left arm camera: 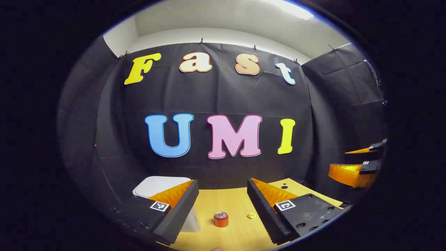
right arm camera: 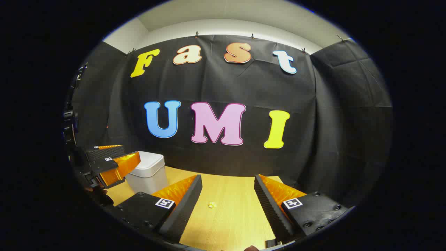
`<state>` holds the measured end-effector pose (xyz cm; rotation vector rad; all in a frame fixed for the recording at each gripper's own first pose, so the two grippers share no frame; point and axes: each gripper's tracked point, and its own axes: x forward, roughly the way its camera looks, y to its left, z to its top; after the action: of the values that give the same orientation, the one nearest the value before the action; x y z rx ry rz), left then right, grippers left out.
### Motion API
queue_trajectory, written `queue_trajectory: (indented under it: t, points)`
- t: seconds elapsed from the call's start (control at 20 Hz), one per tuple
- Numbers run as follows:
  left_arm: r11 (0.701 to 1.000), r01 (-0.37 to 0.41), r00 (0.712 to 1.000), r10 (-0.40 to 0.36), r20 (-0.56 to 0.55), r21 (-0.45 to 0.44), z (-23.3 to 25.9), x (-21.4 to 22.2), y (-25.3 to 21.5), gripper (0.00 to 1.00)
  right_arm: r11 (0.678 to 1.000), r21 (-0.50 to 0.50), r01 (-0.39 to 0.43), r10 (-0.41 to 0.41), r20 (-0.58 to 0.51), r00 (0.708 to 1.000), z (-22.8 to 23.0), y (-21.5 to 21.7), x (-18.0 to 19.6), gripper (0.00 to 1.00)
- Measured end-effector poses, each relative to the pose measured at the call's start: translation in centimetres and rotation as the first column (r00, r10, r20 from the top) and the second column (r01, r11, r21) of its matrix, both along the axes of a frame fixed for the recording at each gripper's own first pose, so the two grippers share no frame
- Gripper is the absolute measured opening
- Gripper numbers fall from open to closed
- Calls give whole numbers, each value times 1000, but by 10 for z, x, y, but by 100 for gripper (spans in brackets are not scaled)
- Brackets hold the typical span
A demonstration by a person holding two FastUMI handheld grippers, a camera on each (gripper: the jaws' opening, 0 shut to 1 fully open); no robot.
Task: Press the lid of the desktop garbage bin to open it, pick up the crumpled paper on the desktop and throw it into the bin, then pick up the pop can on the desktop and drop it into the bin, and finally close the garbage bin lid.
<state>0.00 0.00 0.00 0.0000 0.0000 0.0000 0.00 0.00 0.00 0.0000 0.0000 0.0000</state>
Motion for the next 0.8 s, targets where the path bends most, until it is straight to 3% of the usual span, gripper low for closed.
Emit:
queue_trajectory:
  t: [0.3, 0.4, 0.45, 0.5, 0.8]
  points:
    - [1000, -3, 1000, 3, -15, 2, -4, 0, 3, 94, 1000, 8, 1, -1, -11, 1000, -5, 2, -4, 96]
    - [1000, -6, 1000, 6, -15, 8, -4, 0, 4, 90, 1000, 10, 2, -2, -10, 1000, -5, 1, -6, 96]
    - [1000, -6, 1000, 6, -16, 12, -3, -1, 4, 90, 1000, 10, 5, -5, -3, 1000, -4, -1, -5, 100]
    - [1000, -9, 1000, 9, -16, 13, -4, -1, 4, 90, 1000, 9, 5, -5, 0, 1000, -3, -1, -6, 96]
    - [1000, -20, 1000, 20, -17, 16, -5, -6, 11, 90, 1000, -3, -3, 3, 29, 1000, 5, 3, -12, 96]
